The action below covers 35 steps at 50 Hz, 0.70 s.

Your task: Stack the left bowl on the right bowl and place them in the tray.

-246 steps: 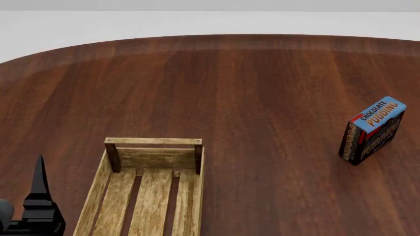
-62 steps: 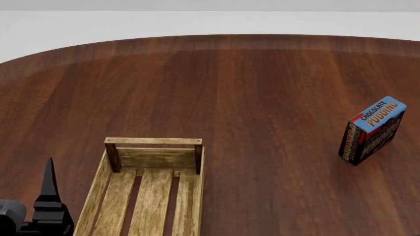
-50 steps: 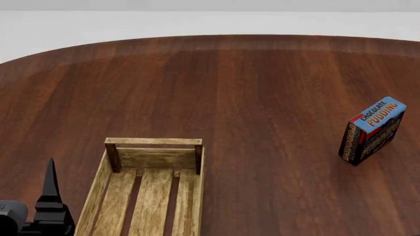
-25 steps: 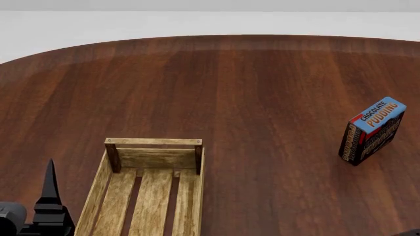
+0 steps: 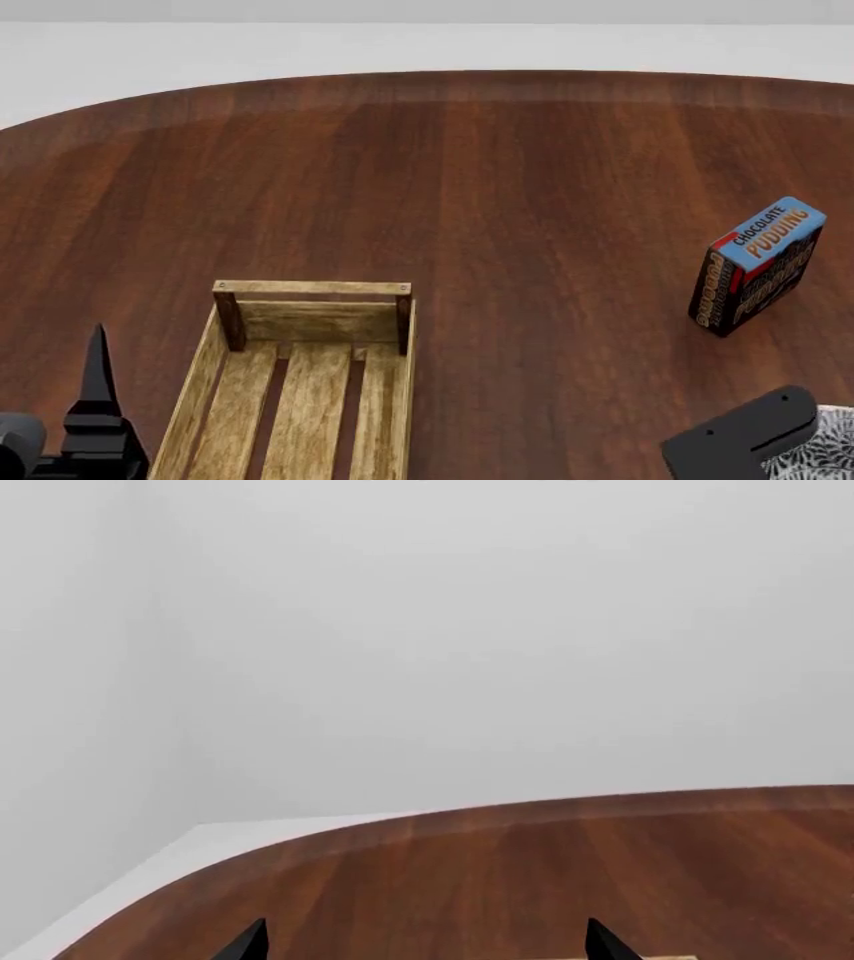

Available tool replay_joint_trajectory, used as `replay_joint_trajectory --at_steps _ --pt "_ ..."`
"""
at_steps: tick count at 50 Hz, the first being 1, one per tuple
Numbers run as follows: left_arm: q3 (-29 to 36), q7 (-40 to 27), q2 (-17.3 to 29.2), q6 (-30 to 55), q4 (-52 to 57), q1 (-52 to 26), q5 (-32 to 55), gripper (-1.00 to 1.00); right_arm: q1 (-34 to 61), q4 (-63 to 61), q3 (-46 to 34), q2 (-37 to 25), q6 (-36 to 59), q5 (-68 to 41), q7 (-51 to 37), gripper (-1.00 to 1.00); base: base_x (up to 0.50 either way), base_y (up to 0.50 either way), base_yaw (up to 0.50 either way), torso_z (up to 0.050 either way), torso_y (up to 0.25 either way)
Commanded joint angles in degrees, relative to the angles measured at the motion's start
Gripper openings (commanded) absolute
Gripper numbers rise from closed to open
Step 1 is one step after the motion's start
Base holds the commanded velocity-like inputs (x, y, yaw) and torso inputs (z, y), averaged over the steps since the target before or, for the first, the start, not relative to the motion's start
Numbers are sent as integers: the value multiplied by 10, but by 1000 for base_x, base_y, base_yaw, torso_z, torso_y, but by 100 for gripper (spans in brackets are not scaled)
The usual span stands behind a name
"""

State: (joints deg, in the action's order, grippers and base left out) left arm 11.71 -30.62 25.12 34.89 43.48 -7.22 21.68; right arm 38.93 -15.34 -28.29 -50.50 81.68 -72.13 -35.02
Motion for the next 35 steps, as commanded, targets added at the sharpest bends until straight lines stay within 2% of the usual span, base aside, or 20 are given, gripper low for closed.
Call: replay_joint_trajectory --at_steps 1,8,17,35 --pt "-3 -1 1 0 2 -3 5 100 114 -55 -16 6 77 -92 -90 -100 0 0 0 0 0" --pt "-12 -4 4 8 13 -5 14 100 204 -45 -89 13 77 -155 -129 -100 0 0 0 0 0" --pt "-20 -5 7 3 15 2 18 100 309 -26 -169 48 75 -168 -101 -100 0 0 0 0 0" --pt "-50 -9 19 -14 19 28 26 100 423 7 -281 143 42 -74 51 -100 0 0 0 0 1"
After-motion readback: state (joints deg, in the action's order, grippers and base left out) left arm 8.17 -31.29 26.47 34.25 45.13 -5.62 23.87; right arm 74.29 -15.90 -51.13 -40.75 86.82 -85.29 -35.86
